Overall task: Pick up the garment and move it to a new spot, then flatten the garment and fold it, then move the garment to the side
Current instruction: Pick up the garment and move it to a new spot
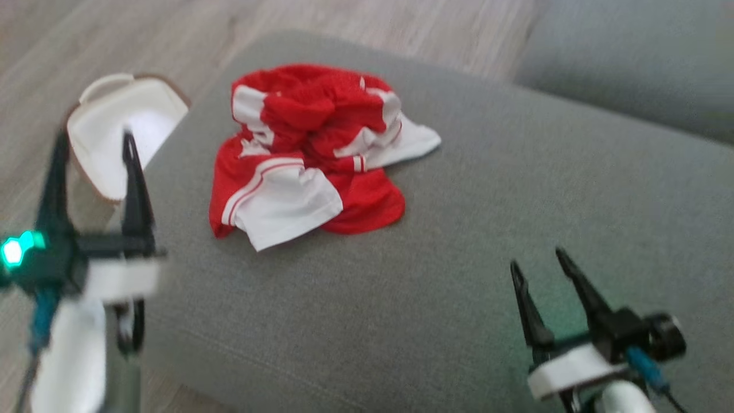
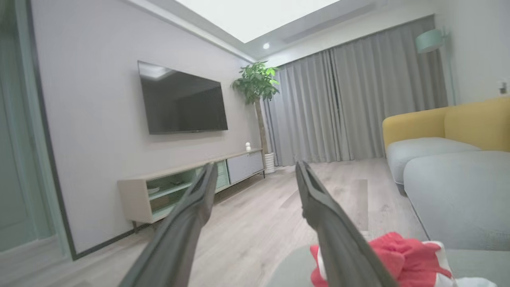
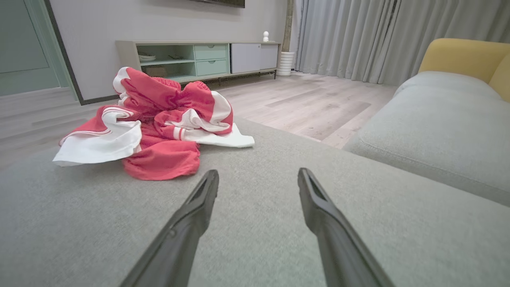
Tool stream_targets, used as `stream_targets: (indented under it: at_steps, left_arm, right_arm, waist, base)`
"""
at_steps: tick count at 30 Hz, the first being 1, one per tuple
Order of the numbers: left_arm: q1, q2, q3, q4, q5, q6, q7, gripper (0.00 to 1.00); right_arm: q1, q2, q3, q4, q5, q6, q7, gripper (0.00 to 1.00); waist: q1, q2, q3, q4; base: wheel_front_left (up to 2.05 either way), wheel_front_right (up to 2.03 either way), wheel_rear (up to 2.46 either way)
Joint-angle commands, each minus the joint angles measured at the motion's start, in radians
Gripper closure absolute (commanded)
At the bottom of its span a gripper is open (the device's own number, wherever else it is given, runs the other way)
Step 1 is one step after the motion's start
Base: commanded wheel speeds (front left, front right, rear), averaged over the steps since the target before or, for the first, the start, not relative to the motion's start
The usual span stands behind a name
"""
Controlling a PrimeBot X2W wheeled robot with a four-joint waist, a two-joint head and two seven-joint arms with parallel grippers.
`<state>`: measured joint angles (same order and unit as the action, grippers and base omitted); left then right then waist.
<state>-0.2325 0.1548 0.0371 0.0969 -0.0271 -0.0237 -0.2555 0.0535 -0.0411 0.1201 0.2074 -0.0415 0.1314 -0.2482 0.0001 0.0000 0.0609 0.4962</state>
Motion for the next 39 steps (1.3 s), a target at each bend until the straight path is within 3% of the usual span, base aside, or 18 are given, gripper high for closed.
stream_targets:
  at_steps: [1,8,16,21,27,28,29,39]
  left_arm:
    - [-0.112,0.033,0.033,-0.012,-0.007,-0.014,-0.006,0.00]
    - [-0.460,0.068,-0.030,0.208,-0.039,-0.079,-0.004,0.00]
    - [-0.813,0.067,-0.115,0.605,-0.094,-0.103,0.106,0.00]
    - [-0.887,0.058,-0.165,0.848,-0.120,-0.106,0.215,0.00]
    - [-0.864,0.017,-0.254,1.010,-0.260,-0.107,0.350,0.00]
    - [-0.859,0.022,-0.274,1.013,-0.283,-0.107,0.355,0.62]
    - [-0.855,0.031,-0.295,1.010,-0.302,-0.107,0.353,1.00]
    - [-0.940,0.121,-0.447,0.937,-0.391,-0.107,0.217,1.00]
  right_arm:
    - [-0.076,-0.009,0.016,-0.042,-0.023,-0.001,-0.014,0.00]
    - [-0.163,-0.080,0.017,-0.076,-0.065,-0.001,-0.014,0.00]
    - [-0.219,-0.153,0.009,-0.123,-0.076,-0.001,-0.014,0.00]
    - [-0.211,-0.173,-0.010,-0.140,-0.077,-0.001,-0.014,0.00]
    - [-0.204,-0.185,-0.017,-0.153,-0.074,-0.001,-0.014,0.00]
    - [-0.207,-0.184,-0.017,-0.154,-0.075,-0.001,-0.014,0.00]
    - [-0.211,-0.182,-0.017,-0.154,-0.076,-0.001,-0.014,0.00]
    - [-0.232,-0.136,-0.015,-0.130,-0.070,-0.001,-0.014,0.00]
  waist:
    - [-0.0001,0.0000,0.120,-0.044]
    - [-0.0001,0.0000,0.276,-0.074]
    - [-0.0001,0.0000,0.402,-0.117]
    - [-0.0001,0.0000,0.438,-0.147]
    - [-0.0001,0.0000,0.466,-0.164]
    - [-0.0001,0.0000,0.471,-0.166]
    - [-0.0001,0.0000,0.475,-0.168]
    - [-0.0001,0.0000,0.424,-0.188]
  base:
    - [0.00,0.00,0.00]
    - [0.00,0.00,0.00]
    - [0.00,0.00,0.00]
    - [0.00,0.00,0.00]
    - [0.00,0.00,0.00]
    - [0.00,0.00,0.00]
    - [0.00,0.00,0.00]
    - [0.00,0.00,0.00]
